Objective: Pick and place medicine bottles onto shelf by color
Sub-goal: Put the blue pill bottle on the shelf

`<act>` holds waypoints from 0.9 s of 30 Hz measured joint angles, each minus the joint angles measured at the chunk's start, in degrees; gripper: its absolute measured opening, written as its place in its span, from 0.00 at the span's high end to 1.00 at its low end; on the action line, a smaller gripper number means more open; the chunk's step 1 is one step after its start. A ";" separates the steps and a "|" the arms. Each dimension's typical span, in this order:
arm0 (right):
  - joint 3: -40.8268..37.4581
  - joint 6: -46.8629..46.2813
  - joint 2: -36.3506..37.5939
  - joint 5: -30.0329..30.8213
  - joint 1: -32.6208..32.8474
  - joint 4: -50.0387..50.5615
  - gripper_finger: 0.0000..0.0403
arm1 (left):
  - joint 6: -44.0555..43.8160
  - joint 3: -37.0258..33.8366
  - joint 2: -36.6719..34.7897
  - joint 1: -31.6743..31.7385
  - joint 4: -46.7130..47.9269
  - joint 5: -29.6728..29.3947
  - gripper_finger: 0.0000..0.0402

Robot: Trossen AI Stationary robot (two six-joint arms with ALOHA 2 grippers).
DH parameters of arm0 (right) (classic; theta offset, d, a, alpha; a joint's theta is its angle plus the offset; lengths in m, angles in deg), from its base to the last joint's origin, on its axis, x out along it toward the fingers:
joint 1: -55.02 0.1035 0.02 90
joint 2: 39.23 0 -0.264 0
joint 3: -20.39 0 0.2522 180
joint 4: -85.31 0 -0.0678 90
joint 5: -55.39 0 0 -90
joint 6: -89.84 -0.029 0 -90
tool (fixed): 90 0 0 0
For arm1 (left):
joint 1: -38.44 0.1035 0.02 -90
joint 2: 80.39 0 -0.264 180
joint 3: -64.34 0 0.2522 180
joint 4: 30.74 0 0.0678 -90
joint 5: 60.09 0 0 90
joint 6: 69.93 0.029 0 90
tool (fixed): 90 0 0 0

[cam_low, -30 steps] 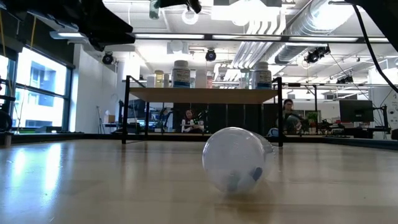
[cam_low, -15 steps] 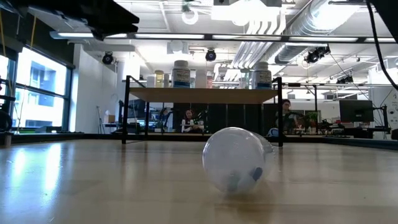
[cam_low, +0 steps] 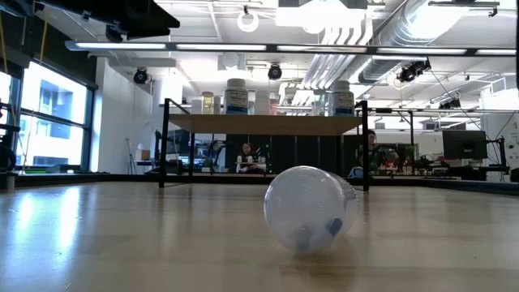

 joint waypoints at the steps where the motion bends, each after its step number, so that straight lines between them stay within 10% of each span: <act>1: -1.82 -0.01 0.76 -0.52 -0.17 -0.04 0.72 | 0.00 0.00 0.00 0.00 -0.11 -0.62 0.45; 17: -46.34 -12.79 12.76 -4.39 3.01 -29.59 0.72 | -0.44 0.00 0.00 0.00 -0.11 -3.14 0.45; 27: -55.84 -17.02 13.96 7.92 8.92 -39.16 0.72 | -0.32 0.00 0.00 0.00 -0.09 -2.29 0.45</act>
